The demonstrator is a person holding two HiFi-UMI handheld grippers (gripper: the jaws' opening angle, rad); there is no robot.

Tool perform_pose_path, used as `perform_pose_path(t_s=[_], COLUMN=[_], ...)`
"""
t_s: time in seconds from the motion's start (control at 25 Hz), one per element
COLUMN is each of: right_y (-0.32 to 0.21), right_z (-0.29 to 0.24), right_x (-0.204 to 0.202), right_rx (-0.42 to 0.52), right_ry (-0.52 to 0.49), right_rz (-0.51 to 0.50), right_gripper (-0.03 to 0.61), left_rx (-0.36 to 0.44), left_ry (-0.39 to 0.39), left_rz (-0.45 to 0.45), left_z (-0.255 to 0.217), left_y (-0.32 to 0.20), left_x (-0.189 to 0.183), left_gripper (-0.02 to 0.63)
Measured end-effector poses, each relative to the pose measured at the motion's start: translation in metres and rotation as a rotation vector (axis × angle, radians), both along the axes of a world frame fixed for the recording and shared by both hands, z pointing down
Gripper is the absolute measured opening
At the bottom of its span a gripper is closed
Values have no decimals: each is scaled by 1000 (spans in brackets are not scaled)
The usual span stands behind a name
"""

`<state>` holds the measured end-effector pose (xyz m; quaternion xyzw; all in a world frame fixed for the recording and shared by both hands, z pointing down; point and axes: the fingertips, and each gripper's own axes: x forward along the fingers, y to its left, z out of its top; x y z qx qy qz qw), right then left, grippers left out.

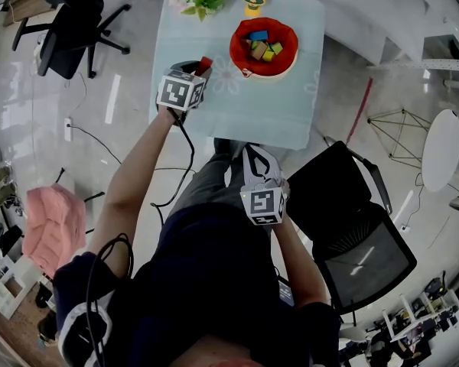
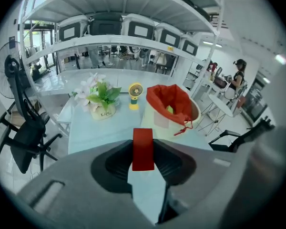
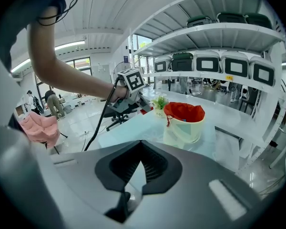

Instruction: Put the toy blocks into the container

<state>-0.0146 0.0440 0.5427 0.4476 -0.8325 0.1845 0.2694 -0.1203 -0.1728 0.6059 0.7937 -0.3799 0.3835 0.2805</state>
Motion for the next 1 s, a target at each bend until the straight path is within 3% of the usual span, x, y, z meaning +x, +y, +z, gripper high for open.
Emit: perform_pose_path(t_s=[0.44,1.0], right_y=[2,6], right_z=[-3,-7], right_x=[1,8], right_rx=[12,16], right_ry=[1,-2], right_rz=[4,33], right_gripper=[0,0], left_rx=[41,17], left_ry=[11,-18], left_rz=[175,323], left_z=[-44,-47], left_y=[-8,-27], left_x=[52,115], left_gripper=[135,135])
